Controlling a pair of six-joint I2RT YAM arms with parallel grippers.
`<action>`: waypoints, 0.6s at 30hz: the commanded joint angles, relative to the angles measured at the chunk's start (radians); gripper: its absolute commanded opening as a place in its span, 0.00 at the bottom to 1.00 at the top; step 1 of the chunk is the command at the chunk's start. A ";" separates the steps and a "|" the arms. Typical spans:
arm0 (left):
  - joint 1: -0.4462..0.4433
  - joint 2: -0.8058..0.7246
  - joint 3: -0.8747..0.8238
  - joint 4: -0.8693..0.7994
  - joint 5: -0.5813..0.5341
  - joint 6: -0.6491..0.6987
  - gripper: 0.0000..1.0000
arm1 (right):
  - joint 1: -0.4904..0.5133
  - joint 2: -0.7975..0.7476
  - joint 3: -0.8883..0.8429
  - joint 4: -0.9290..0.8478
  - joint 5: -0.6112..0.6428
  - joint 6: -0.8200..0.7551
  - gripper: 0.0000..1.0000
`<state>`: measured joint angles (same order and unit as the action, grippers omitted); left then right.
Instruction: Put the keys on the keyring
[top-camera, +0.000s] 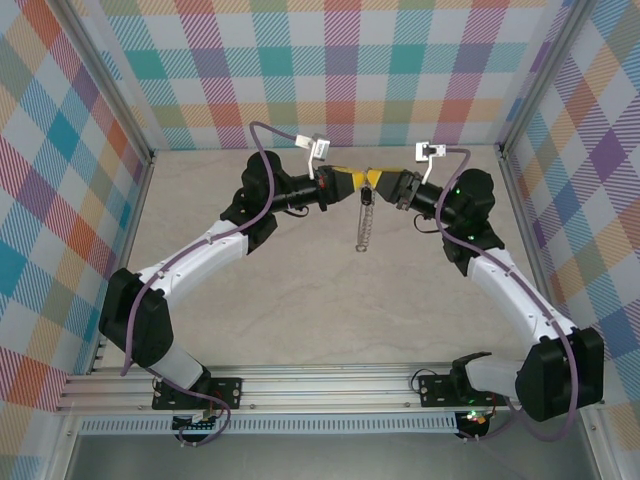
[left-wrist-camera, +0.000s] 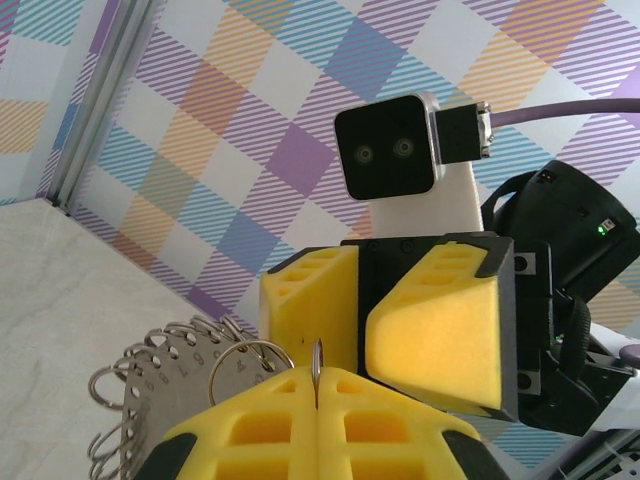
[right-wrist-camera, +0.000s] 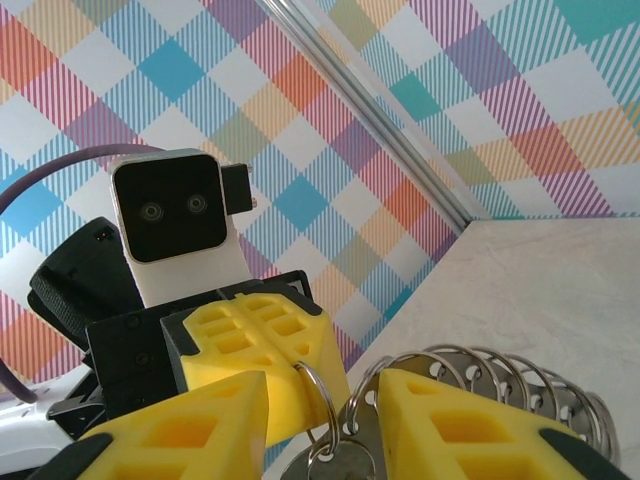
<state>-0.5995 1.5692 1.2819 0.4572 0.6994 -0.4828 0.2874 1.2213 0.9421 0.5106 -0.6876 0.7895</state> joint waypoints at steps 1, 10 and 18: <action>0.008 0.000 0.036 0.081 0.026 -0.011 0.00 | -0.003 0.010 -0.009 0.078 -0.033 0.033 0.31; 0.009 0.005 0.038 0.080 0.026 -0.014 0.00 | -0.002 0.023 -0.008 0.094 -0.052 0.049 0.17; 0.009 0.010 0.040 0.085 0.019 -0.020 0.00 | -0.002 0.021 -0.011 0.081 -0.060 0.042 0.03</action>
<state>-0.5968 1.5776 1.2819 0.4744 0.7097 -0.4984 0.2863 1.2449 0.9413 0.5644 -0.7242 0.8314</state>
